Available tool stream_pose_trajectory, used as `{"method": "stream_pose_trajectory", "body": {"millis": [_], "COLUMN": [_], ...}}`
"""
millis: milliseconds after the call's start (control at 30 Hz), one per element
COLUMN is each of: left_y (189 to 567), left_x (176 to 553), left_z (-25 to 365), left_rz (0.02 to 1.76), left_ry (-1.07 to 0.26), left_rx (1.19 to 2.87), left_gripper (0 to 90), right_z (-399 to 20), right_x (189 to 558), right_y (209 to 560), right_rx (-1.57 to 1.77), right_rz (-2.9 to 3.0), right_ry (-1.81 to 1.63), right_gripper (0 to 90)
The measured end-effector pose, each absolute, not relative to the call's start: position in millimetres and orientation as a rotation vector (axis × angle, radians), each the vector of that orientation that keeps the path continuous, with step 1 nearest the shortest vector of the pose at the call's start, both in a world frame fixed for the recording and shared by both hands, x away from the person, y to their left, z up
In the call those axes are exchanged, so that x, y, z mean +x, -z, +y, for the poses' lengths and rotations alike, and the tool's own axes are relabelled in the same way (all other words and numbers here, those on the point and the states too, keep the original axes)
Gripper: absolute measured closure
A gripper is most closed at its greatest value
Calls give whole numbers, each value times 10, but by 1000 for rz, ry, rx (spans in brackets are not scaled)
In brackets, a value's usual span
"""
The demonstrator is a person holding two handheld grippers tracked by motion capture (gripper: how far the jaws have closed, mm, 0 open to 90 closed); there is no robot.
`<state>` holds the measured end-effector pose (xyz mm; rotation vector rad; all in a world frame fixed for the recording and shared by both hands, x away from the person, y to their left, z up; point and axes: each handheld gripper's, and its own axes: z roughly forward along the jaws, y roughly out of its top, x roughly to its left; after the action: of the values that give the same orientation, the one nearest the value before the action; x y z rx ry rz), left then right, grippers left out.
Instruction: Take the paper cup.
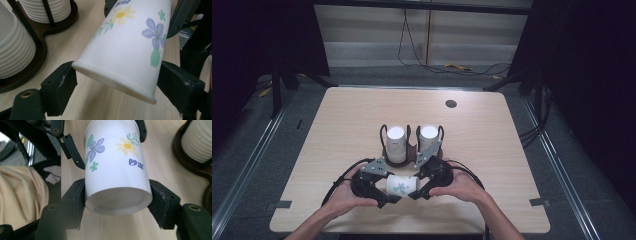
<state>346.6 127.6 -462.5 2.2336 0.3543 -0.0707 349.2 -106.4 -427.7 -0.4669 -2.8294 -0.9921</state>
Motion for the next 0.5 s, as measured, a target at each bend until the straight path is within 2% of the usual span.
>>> {"method": "stream_pose_trajectory", "body": {"millis": [500], "left_y": [4603], "left_x": [3513], "left_z": [1374], "left_rz": [429], "left_ry": [74], "left_rx": [2116], "left_gripper": [164], "right_z": [-1226], "right_x": [3439], "right_y": [4232], "right_rx": [-627], "right_rz": [-2805], "right_ry": [1176], "right_gripper": [361]}}
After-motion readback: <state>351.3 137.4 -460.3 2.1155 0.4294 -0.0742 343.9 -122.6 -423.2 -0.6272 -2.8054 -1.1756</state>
